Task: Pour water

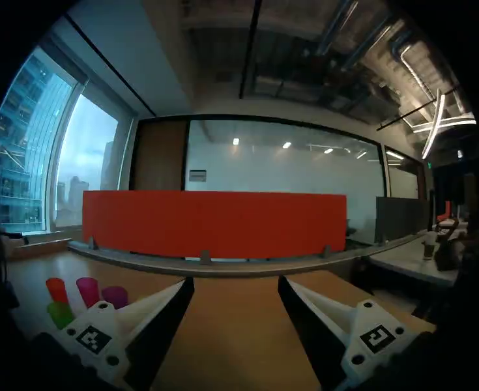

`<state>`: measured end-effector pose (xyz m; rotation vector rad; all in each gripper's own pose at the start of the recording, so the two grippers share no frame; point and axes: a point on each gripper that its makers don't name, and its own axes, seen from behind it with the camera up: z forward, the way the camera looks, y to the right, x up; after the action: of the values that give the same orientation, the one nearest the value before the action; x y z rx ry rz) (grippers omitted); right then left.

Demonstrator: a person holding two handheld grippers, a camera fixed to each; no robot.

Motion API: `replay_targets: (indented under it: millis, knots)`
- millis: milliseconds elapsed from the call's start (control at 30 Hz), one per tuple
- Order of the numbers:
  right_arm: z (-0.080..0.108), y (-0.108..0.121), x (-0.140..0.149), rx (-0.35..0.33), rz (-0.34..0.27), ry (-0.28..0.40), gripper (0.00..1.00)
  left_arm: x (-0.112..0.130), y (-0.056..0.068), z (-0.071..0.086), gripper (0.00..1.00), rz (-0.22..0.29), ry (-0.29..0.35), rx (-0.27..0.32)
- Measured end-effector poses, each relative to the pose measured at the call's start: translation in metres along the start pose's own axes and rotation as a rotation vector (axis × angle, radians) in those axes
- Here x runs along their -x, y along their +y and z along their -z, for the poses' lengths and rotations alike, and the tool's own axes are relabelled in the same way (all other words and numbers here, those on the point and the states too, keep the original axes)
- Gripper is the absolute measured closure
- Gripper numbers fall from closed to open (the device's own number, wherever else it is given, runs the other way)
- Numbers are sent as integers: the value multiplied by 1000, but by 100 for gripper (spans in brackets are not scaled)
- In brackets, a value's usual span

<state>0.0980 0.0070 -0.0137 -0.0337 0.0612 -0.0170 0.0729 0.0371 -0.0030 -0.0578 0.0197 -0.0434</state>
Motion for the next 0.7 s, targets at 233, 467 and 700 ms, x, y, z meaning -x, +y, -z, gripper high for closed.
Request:
replay_targets:
  millis: [233, 467, 700]
  knots:
    - [1, 1, -2, 11, -22, 11, 0, 8, -8, 1, 0, -16, 11, -30]
    - [3, 9, -3, 35, -50, 8, 0, 19, -21, 2, 0, -49, 21, -57]
    - [8, 9, -3, 41, -50, 9, 0, 39, -29, 2, 1, -36, 9, -65]
